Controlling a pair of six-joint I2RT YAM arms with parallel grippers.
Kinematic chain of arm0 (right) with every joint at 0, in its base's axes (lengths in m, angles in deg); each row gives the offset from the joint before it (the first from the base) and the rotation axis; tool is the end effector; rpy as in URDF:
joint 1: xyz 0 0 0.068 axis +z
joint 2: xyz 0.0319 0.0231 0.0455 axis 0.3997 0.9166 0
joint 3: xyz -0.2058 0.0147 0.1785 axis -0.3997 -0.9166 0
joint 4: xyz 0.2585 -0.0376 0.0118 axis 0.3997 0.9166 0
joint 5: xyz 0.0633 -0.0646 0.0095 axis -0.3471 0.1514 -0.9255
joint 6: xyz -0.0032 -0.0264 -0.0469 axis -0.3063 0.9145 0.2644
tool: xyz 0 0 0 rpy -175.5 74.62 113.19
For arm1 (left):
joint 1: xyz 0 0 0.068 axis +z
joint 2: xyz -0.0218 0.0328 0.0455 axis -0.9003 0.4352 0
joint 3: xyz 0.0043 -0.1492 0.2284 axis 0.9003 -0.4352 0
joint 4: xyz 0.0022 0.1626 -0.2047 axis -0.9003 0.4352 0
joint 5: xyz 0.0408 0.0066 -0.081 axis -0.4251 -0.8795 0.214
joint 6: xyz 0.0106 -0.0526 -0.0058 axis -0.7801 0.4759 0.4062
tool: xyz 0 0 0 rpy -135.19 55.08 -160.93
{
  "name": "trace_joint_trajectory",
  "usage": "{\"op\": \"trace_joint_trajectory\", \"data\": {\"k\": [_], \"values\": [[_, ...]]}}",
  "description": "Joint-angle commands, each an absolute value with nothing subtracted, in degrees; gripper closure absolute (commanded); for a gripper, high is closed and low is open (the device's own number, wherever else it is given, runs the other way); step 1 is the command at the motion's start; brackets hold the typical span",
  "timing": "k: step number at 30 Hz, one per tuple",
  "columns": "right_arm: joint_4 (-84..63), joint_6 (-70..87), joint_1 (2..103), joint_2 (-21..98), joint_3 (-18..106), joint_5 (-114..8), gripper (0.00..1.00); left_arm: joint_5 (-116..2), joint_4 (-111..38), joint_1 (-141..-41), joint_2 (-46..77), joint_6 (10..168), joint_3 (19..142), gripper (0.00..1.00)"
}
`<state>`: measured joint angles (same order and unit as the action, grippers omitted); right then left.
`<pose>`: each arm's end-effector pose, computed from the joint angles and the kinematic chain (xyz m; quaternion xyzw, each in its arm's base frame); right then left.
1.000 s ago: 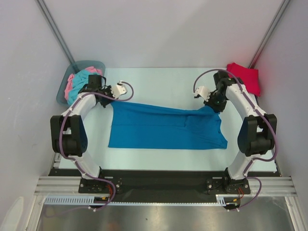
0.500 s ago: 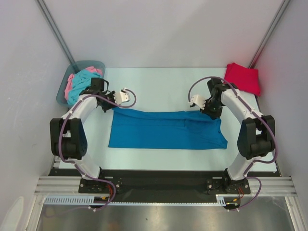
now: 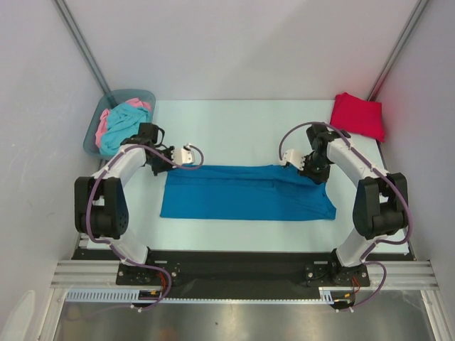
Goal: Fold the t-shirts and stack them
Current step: Fold the tshirt
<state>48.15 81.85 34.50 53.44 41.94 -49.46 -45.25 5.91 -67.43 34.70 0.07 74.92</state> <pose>0.3061 0.0616 0.2290 -0.6272 0.7750 -0.0042 0.0776 0.3248 -0.0306 0.2158 0.6500 0.7161 -0.0245 0.2532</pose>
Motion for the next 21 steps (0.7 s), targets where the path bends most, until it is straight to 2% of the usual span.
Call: {"op": "trace_joint_trajectory", "data": {"k": [1,21], "values": [[48.06,83.81,34.55,50.01,40.44,-47.82,1.0,-42.84,8.2,-67.8,31.87,-3.16,73.97,1.0],[45.51,85.66,31.47,50.71,37.62,-45.79,1.0,-48.91,7.5,-67.1,35.03,-5.27,72.64,1.0]]}}
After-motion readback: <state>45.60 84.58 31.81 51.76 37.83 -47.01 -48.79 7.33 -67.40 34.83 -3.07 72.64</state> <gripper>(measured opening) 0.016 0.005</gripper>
